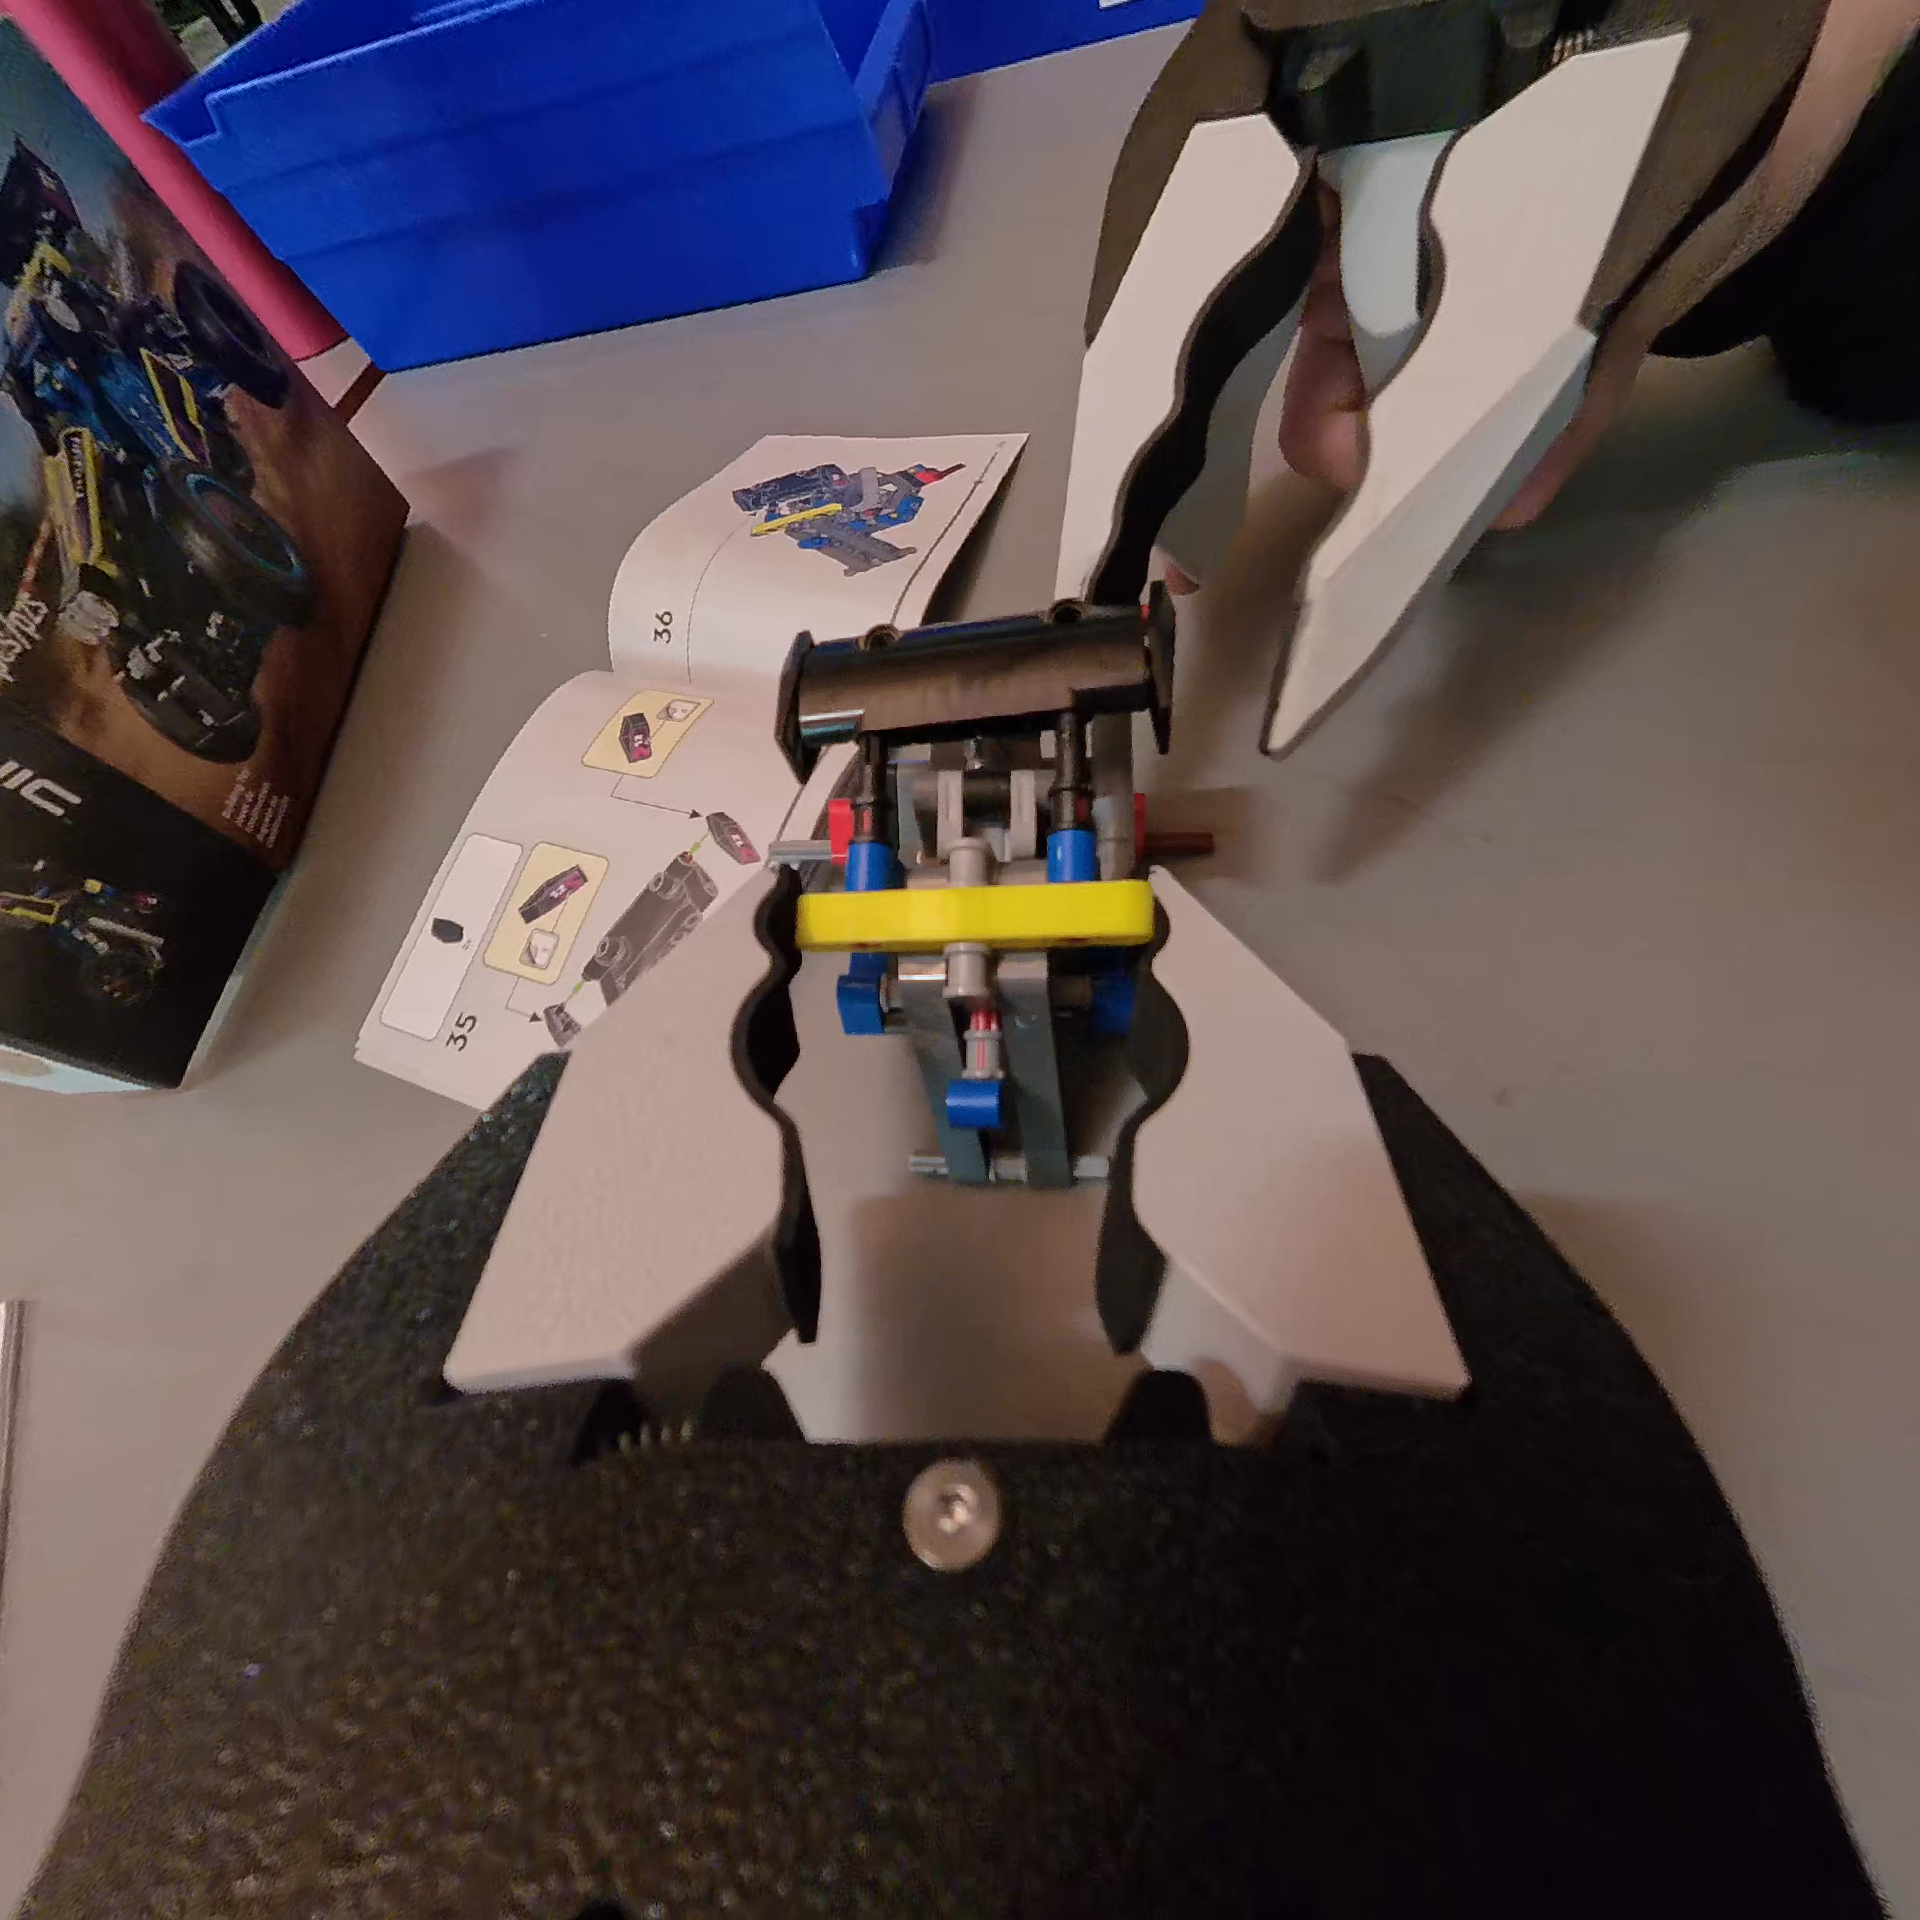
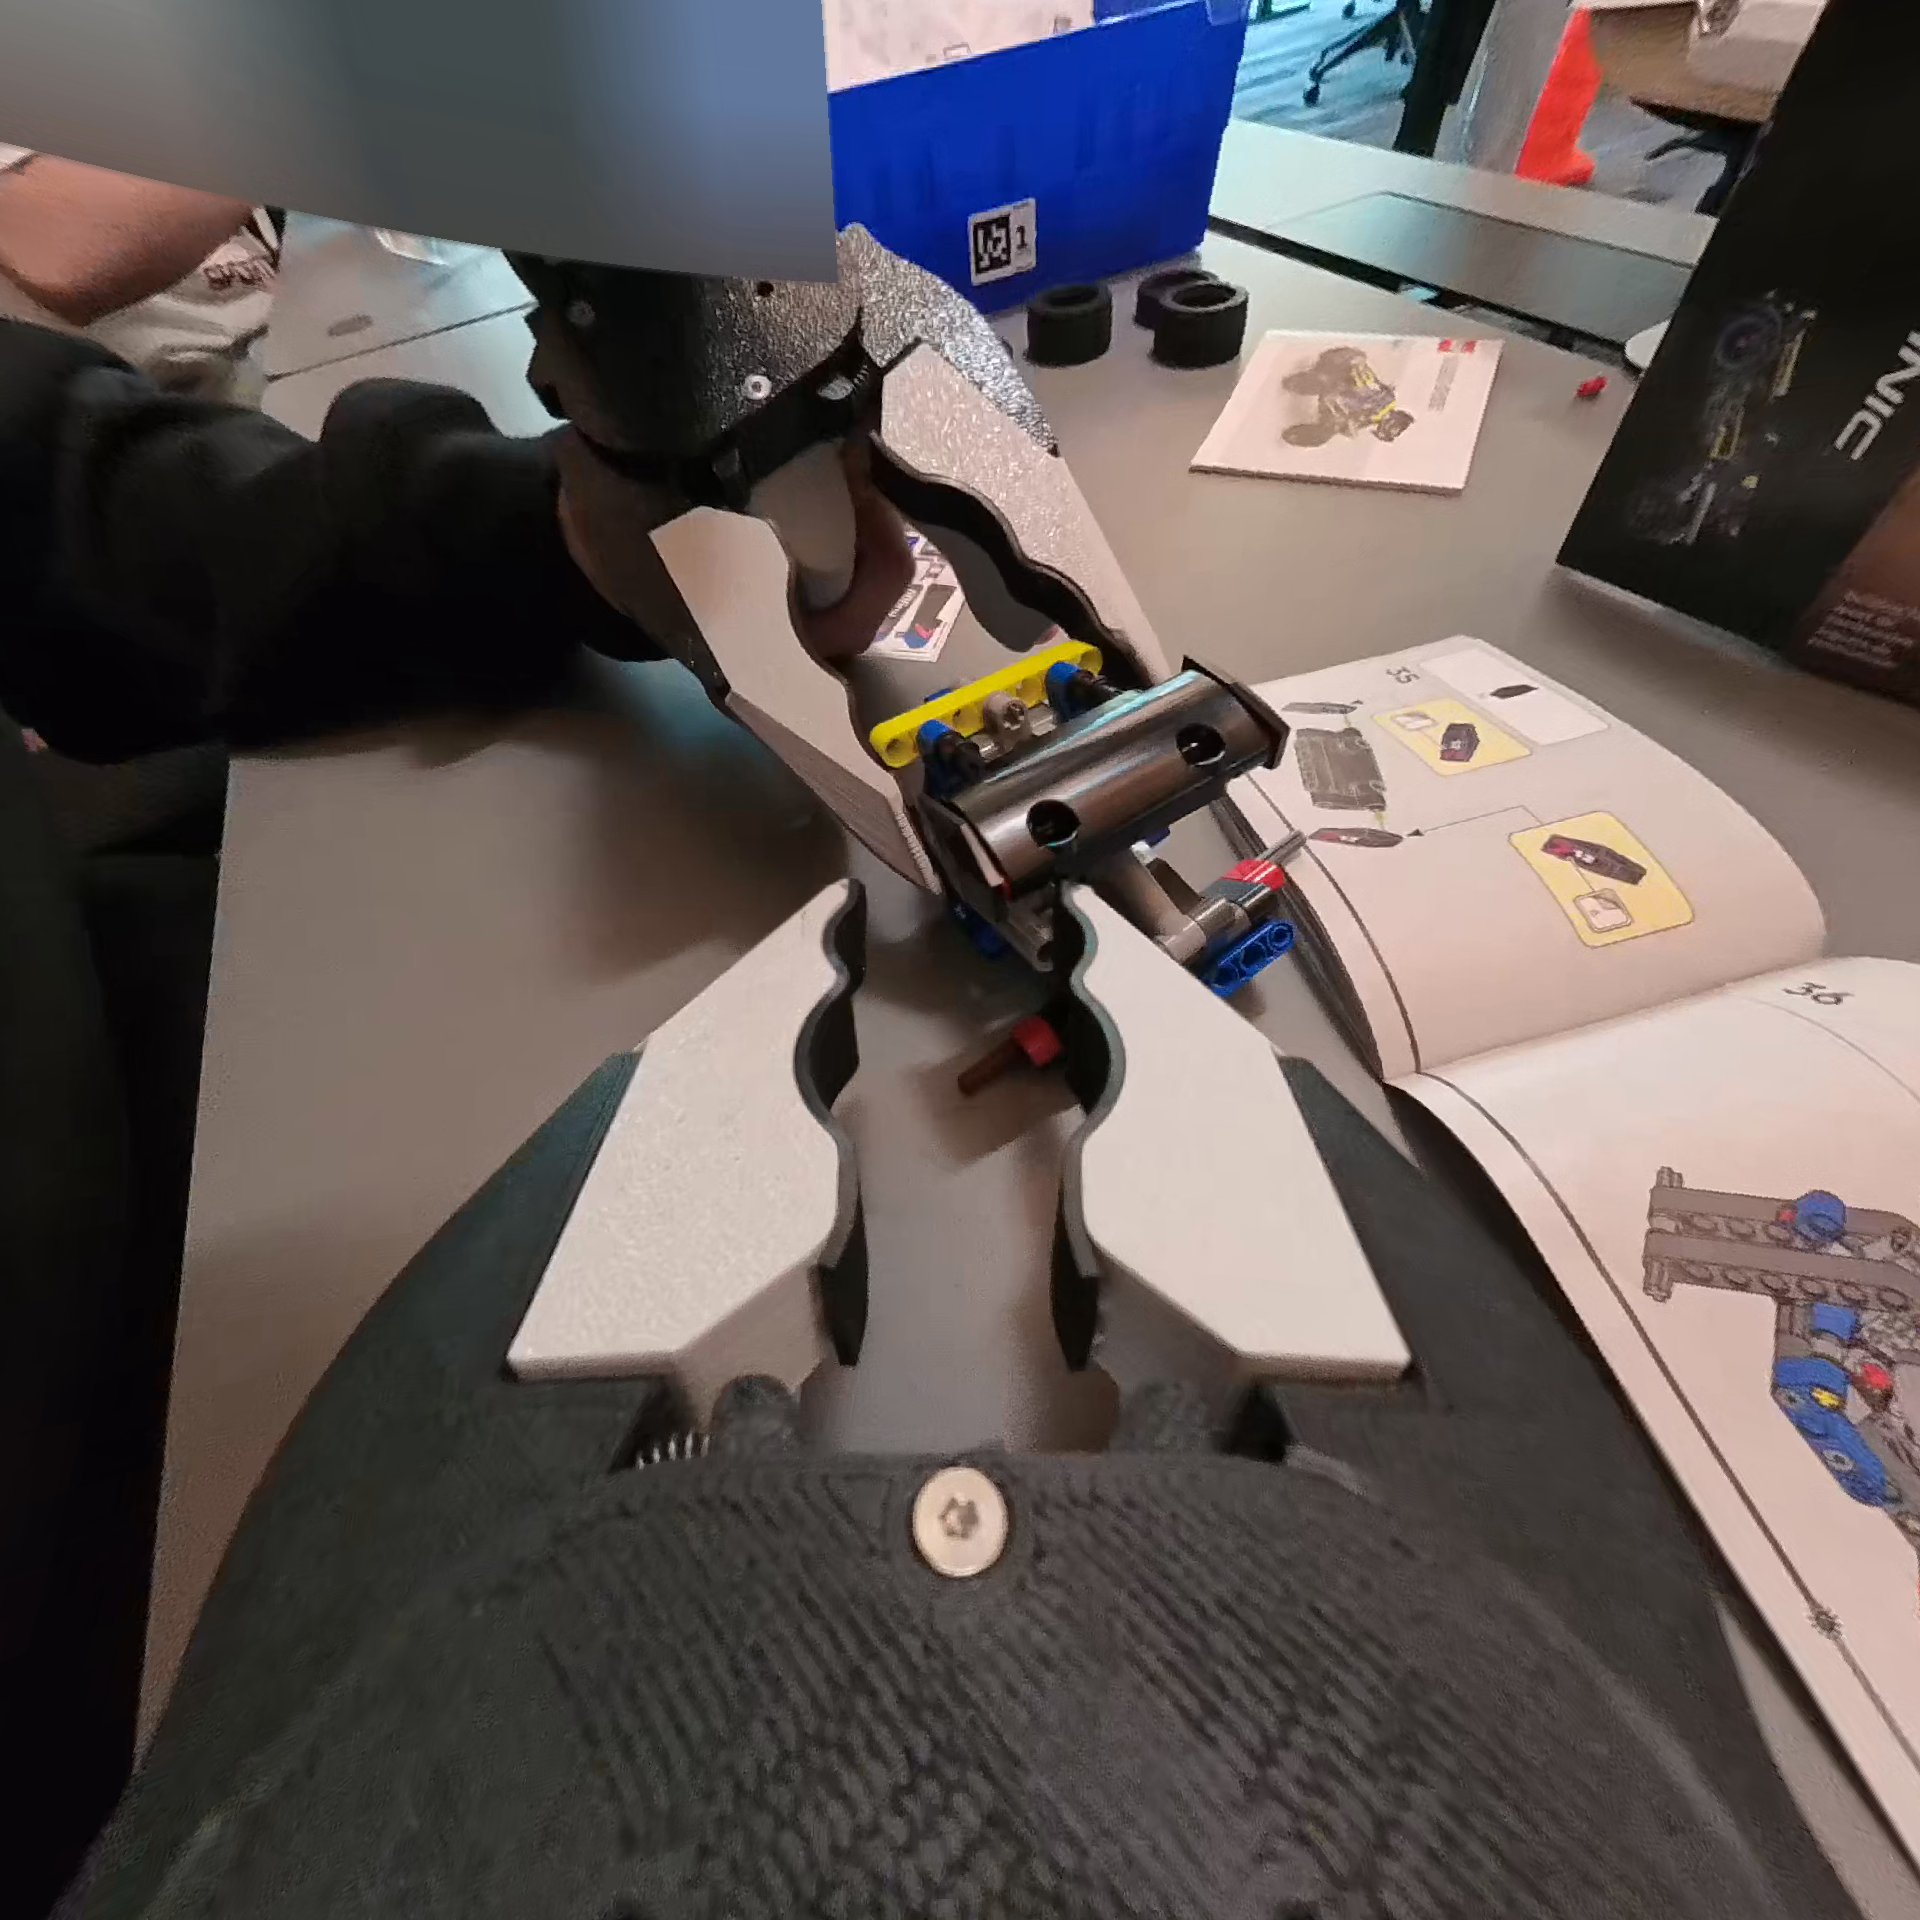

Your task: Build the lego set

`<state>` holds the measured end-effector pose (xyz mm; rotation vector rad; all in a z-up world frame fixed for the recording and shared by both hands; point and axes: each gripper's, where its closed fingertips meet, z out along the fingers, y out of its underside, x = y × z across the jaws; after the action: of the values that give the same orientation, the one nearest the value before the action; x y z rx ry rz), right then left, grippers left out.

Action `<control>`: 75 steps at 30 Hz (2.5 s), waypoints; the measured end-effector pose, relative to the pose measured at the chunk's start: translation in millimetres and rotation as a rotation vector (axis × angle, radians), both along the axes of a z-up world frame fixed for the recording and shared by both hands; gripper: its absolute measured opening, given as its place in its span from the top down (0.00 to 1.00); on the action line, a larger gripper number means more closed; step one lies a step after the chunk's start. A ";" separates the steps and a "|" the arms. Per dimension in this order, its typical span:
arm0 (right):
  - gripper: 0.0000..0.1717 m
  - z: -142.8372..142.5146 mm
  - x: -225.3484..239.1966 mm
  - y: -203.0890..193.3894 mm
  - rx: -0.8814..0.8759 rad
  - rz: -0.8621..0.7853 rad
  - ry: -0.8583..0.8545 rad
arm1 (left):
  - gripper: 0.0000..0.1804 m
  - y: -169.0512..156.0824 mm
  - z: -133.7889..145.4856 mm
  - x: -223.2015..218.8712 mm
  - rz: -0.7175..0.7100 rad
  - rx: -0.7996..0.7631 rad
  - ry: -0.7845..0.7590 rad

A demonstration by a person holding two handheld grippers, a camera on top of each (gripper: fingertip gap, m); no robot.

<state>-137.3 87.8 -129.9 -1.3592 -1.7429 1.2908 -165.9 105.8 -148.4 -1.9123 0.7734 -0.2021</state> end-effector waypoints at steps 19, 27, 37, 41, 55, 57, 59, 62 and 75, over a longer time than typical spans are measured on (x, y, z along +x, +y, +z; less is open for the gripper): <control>0.86 8.1 0.5 10.5 0.013 -0.058 0.059 | 0.68 -10.3 19.0 5.3 -0.008 0.030 -0.148; 0.85 1.5 -0.4 10.1 0.145 -0.048 0.053 | 0.74 -10.2 20.2 6.5 -0.009 0.073 -0.108; 0.78 18.5 7.9 30.6 -0.074 -0.035 0.062 | 0.75 -32.5 39.6 -1.4 -0.127 0.377 0.372; 0.82 15.2 6.8 31.4 -0.204 0.021 -0.005 | 0.78 -31.6 36.5 -11.2 -0.121 0.435 0.527; 0.75 11.8 -4.8 25.6 -0.251 0.094 -0.041 | 0.54 -27.9 22.1 -9.3 -0.092 -0.047 -0.156; 0.76 14.0 -5.0 25.8 -0.255 0.096 -0.031 | 0.54 -22.9 24.2 -8.3 -0.071 -0.057 -0.175; 0.77 13.8 -6.0 24.6 -0.262 0.101 -0.032 | 0.55 -19.0 19.0 -5.9 -0.071 -0.058 -0.109; 0.78 12.4 -7.7 22.8 -0.269 0.107 -0.038 | 0.60 -13.2 8.7 -1.8 -0.070 -0.102 -0.053; 0.81 15.7 -15.8 18.9 -0.594 0.105 -0.119 | 0.65 -3.2 4.2 1.5 -0.043 -0.077 0.001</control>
<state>-153.0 106.6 -114.2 -1.7041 -1.5832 1.9242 -164.4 102.6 -144.1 -1.9698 0.8190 -0.2610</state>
